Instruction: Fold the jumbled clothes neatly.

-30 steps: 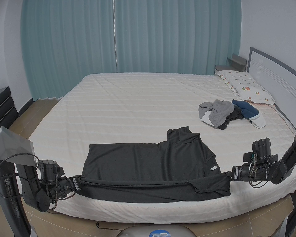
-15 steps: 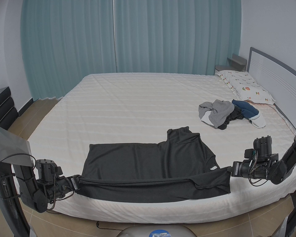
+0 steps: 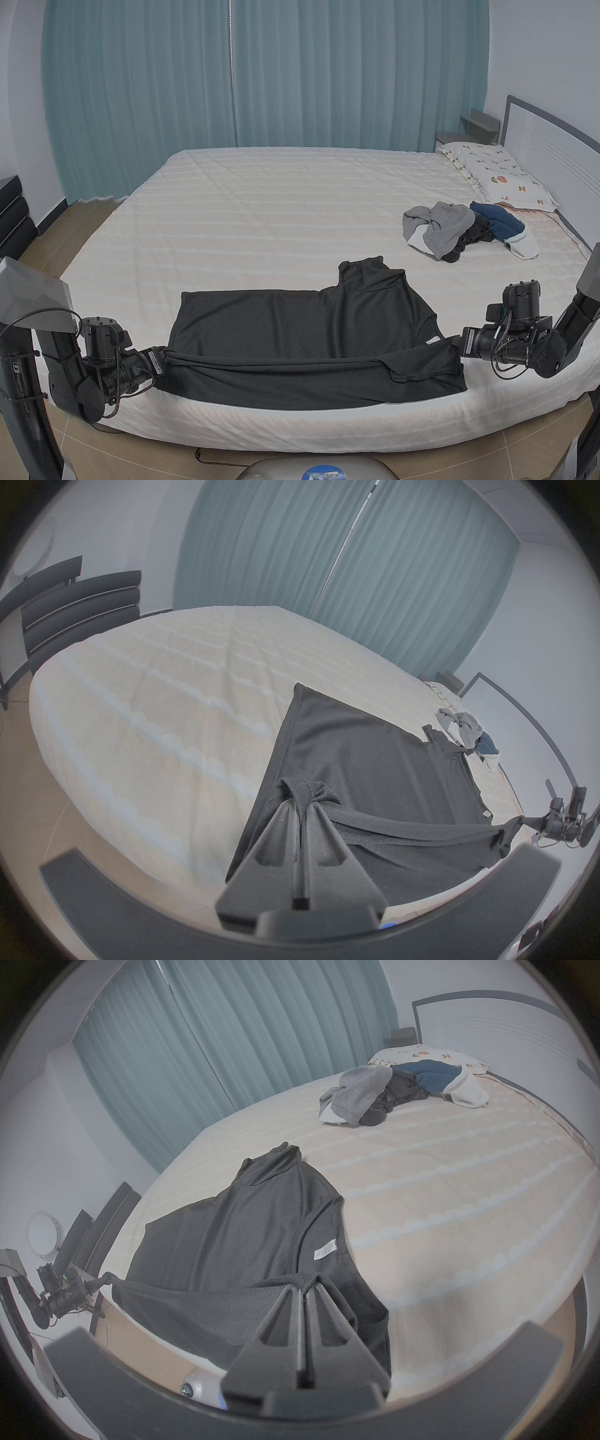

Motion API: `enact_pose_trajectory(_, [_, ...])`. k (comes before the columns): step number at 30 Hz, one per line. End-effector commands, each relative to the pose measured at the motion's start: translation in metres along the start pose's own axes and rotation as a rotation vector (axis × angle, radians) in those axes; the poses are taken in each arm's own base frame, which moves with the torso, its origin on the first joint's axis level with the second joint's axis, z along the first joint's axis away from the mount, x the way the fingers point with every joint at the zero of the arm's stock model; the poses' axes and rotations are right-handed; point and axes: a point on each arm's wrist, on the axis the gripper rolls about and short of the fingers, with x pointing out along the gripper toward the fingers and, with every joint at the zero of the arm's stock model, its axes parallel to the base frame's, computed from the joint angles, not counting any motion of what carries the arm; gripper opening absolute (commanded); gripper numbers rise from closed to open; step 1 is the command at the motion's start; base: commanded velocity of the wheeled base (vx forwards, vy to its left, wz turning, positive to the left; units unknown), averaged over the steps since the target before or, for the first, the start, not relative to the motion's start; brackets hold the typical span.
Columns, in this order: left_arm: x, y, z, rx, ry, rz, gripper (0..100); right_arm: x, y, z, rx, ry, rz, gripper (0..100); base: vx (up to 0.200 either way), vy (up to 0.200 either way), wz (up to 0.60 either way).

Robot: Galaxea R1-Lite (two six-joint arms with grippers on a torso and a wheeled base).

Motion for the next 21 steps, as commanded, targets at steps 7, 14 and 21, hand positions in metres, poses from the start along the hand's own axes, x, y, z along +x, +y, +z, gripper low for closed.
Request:
enact_pose_trajectory(7, [0.025,0.003,-0.003,-0.018,0.008,0.003,0,0.04,-0.01,-0.023,0.032,0.005,-0.032,0,0.0,0.0,0.0])
enact_pose_trajectory(14, [0.035,0.001,0.0,-0.069,-0.007,-0.008,100,0.052,-0.013,-0.03,0.04,-0.013,-0.025,100,0.0,0.0,0.0])
enact_pose_trajectory(21, [0.035,0.001,0.001,-0.08,-0.013,-0.01,100,0.061,-0.01,-0.026,0.11,-0.089,-0.031,100,0.0,0.0,0.0])
